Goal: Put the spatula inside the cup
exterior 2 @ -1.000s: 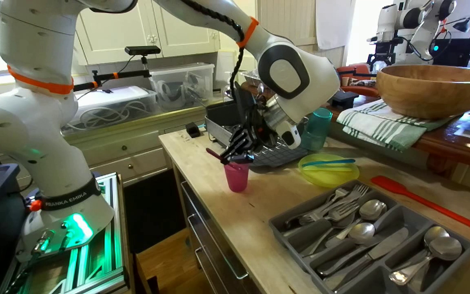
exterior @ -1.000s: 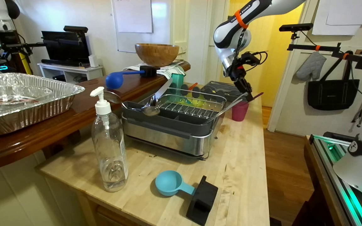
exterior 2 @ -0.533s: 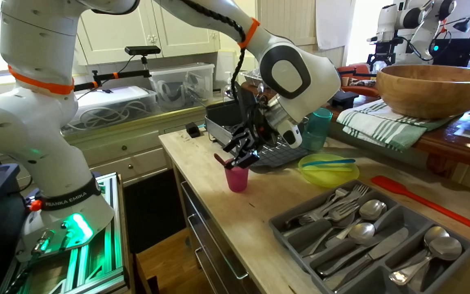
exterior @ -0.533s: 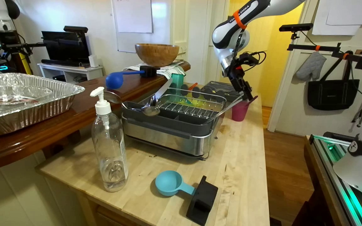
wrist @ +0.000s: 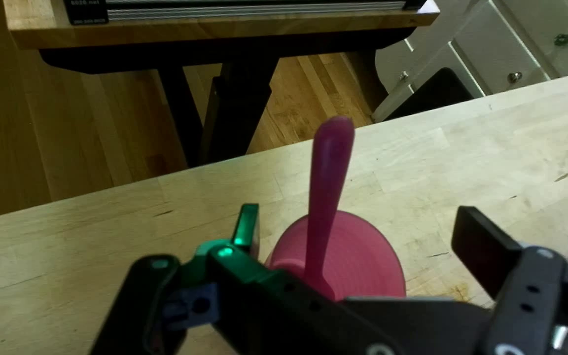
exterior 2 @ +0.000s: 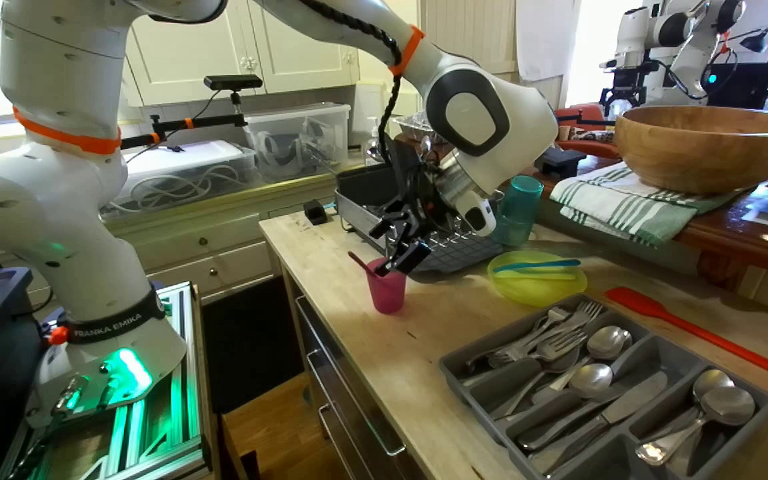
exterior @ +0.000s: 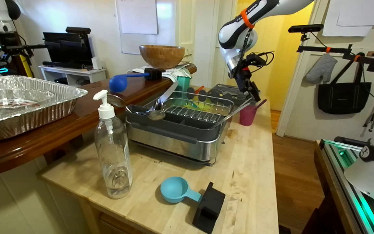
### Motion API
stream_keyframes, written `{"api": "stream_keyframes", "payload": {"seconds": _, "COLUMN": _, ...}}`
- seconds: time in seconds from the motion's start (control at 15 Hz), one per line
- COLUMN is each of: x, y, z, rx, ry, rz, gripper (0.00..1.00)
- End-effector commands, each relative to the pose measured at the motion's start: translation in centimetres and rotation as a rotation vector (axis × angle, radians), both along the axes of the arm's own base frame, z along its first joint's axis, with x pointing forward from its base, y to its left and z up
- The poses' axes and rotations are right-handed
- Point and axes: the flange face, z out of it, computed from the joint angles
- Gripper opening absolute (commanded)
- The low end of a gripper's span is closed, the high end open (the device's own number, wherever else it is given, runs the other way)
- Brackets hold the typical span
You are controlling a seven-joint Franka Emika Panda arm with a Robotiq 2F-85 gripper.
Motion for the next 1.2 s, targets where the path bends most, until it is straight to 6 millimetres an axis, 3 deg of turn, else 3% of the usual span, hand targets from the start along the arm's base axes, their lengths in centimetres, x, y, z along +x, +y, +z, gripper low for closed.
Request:
{"api": "stream_keyframes", "payload": {"seconds": 0.0, "x": -0.1, "y": 0.2, "z": 1.9, "rx": -0.065, "ry": -0.051, "rz": 0.026, "gripper": 1.00}}
{"api": "stream_keyframes", "payload": {"seconds": 0.67, "x": -2.6, "y": 0.8, "z": 8.0, "rx": -0.192, "ry": -0.264, "rz": 0.040, "gripper": 1.00}}
{"api": "stream_keyframes", "payload": {"seconds": 1.13, "x": -5.5, "y": 1.7, "z": 10.3, "rx": -0.267, "ry": -0.372, "rz": 0.039, "gripper": 1.00}}
